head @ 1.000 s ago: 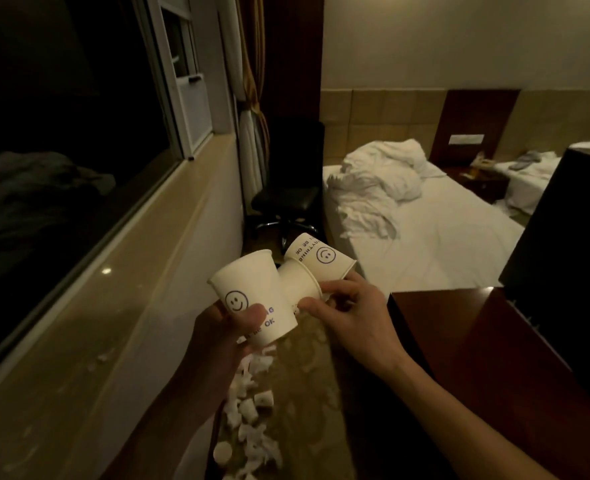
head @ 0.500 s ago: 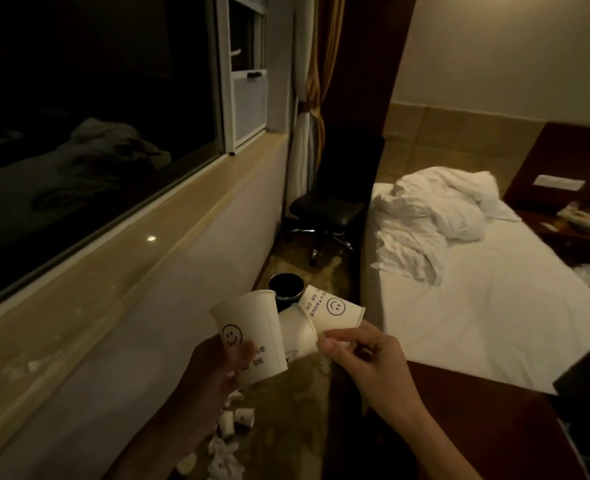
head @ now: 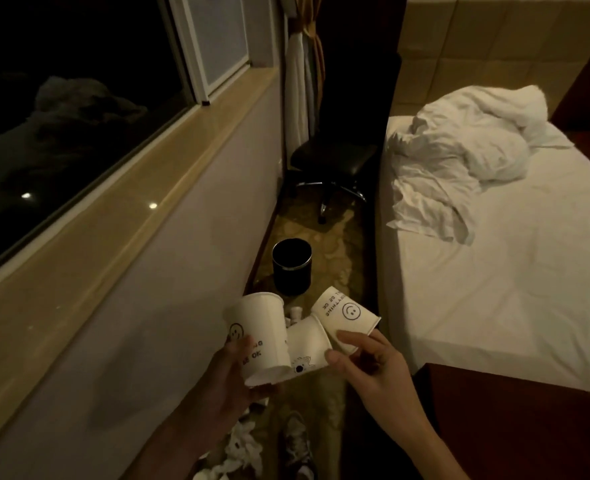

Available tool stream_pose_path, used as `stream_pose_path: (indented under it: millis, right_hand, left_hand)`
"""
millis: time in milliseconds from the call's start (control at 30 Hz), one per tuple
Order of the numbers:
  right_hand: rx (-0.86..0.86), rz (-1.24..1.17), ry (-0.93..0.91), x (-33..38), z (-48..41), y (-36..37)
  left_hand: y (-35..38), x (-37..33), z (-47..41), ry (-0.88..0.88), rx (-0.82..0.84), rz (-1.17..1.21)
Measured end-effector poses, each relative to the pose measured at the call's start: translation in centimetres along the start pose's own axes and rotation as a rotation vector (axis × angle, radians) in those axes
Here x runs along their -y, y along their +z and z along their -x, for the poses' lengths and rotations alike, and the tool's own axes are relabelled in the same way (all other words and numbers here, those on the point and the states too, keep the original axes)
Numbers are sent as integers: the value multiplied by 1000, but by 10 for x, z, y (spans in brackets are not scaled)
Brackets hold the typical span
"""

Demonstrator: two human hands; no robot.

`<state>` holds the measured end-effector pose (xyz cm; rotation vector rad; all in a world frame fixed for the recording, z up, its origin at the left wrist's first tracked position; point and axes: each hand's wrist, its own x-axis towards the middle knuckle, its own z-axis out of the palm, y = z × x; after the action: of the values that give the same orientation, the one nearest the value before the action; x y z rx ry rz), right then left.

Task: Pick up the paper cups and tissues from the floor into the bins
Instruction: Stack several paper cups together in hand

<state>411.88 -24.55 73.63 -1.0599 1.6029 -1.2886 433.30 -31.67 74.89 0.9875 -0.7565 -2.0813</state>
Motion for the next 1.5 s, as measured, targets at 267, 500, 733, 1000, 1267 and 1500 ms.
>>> stream_pose_path:
  millis: [267,500,733,1000,1267,1500]
  right_hand:
    - [133,53,128,-15,-146,2]
    - [65,-64,230,-12,-240,-21]
    - [245,-44,338,-18,-339,-8]
    - [388,12,345,-32,-468,-33]
    - [548,102,395,-48,-577,-41]
    - [581,195,448,-67,-671,-3]
  left_hand:
    - [-7,-28,-148,-227,-25,186]
    - [23,-46,-246,-350,-35,243]
    - [11,-64,-311,-348,-31,353]
    - [22,-69,-405,-240,-293,301]
    - [34,-42,-478,-221,-522,515]
    - [12,-47,-574,-232,-638,464]
